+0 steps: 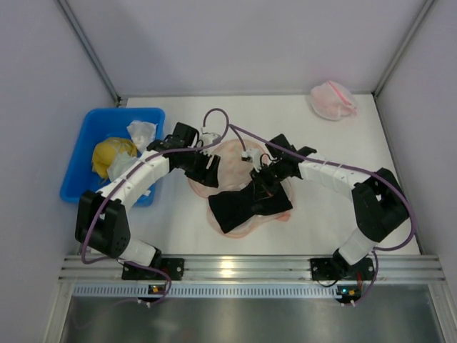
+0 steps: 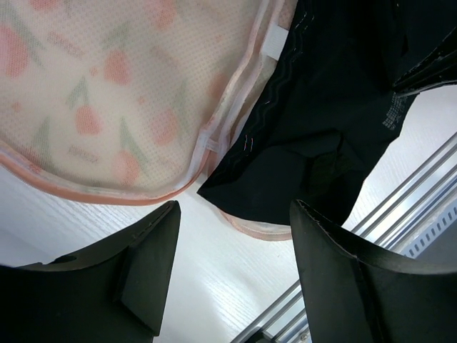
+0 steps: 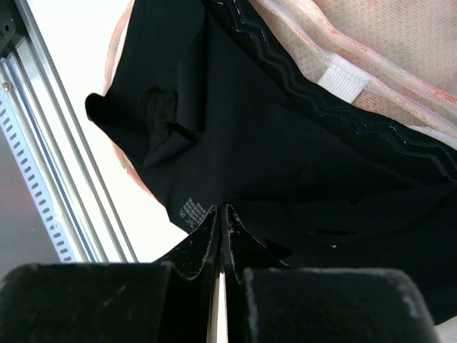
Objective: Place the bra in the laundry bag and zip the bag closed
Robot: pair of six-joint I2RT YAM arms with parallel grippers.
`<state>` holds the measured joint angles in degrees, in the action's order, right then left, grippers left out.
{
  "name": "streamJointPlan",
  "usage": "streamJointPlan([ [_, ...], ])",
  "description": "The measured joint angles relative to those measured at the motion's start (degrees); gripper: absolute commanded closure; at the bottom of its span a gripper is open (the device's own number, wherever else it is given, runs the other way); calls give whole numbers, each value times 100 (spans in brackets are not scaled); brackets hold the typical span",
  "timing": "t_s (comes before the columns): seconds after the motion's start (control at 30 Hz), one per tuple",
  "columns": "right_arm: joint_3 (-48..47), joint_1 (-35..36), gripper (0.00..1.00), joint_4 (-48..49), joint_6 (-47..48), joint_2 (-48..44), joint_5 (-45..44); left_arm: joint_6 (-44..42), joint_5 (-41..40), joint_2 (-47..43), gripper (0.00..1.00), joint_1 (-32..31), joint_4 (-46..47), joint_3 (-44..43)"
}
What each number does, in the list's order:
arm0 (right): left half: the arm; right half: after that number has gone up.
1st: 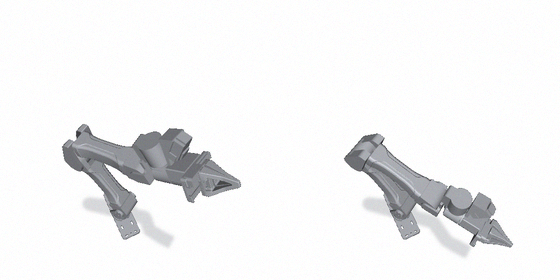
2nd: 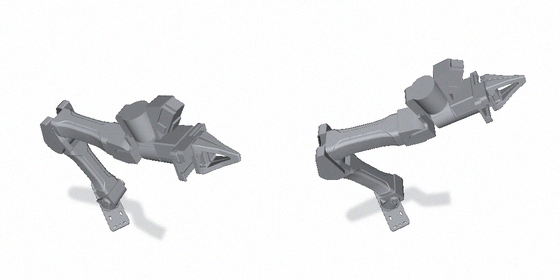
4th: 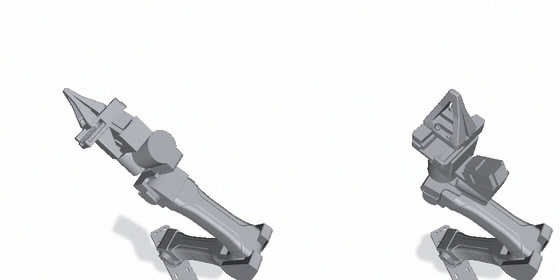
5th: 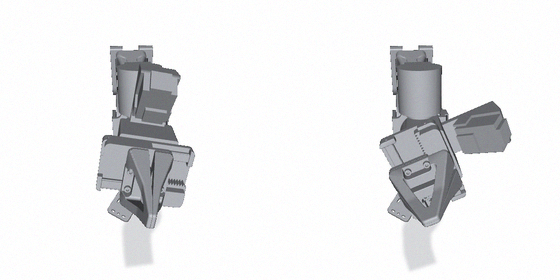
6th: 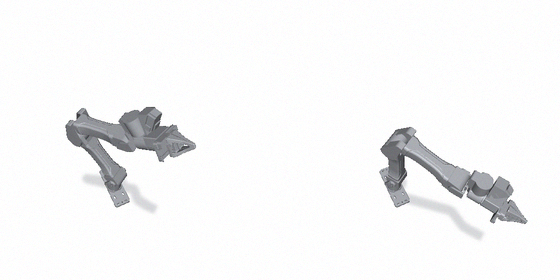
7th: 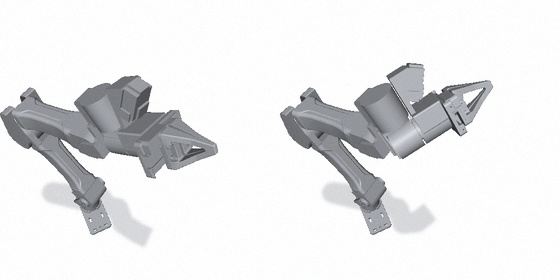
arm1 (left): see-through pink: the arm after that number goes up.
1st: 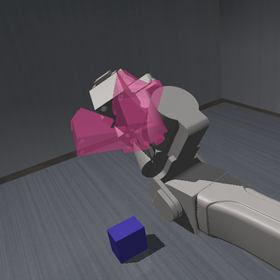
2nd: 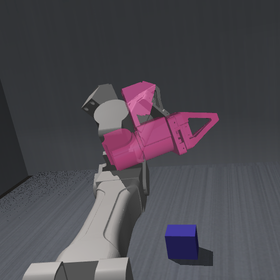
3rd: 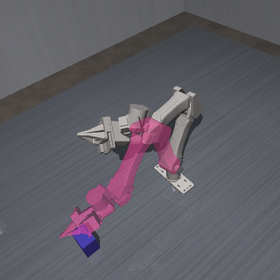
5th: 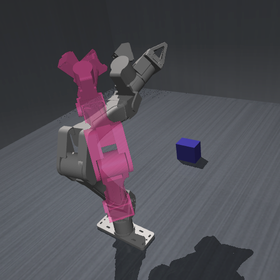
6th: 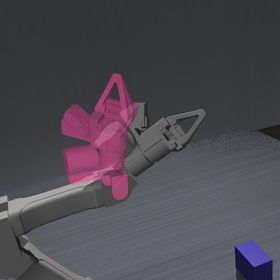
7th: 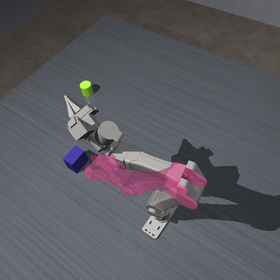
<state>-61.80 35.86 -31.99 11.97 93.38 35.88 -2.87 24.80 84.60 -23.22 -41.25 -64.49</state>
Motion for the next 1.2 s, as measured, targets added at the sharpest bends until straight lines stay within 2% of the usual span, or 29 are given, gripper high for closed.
streamJointPlan([
  [0.07,31,4,98,31,13,0,-2,0,-31,0,31,26,-9,7],
  [0.1,37,7,84,33,35,0,-7,0,-57,0,31,35,-13,7],
  [0.17,39,22,74,15,83,0,-22,0,-109,2,30,50,-13,4],
  [0.2,37,31,65,7,133,0,-26,-2,-177,13,30,55,-22,-2],
  [0.27,35,42,53,-74,199,-33,-59,-7,-317,105,30,76,-63,-114],
  [0.3,28,37,43,-103,243,-74,-83,-13,-378,181,29,90,-66,-212],
  [0.37,-2,-13,35,-188,330,-258,-136,-37,-501,442,22,131,-96,-540],
  [0.4,-55,-50,26,-245,369,-393,-138,-66,-549,579,21,155,-76,-704],
  [0.53,-398,-332,20,-376,496,-839,-151,-125,-654,1309,20,350,-31,-1421],
  [0.6,-466,-555,7,-380,503,-1016,-127,-179,-686,1670,20,494,-48,-1742],
  [0.7,-452,-1032,1,-479,498,-1244,-28,-310,-811,2214,20,680,-20,-2208],
  [0.87,-170,-1818,1,-579,448,-1598,109,-527,-994,2964,24,894,-37,-2743],
  [1.0,133,-2341,1,-719,400,-1915,208,-673,-970,3359,35,1014,-39,-2944],
  [1.2,463,-2789,1,-874,326,-2216,319,-824,-831,3613,42,1139,-81,-2983],
])
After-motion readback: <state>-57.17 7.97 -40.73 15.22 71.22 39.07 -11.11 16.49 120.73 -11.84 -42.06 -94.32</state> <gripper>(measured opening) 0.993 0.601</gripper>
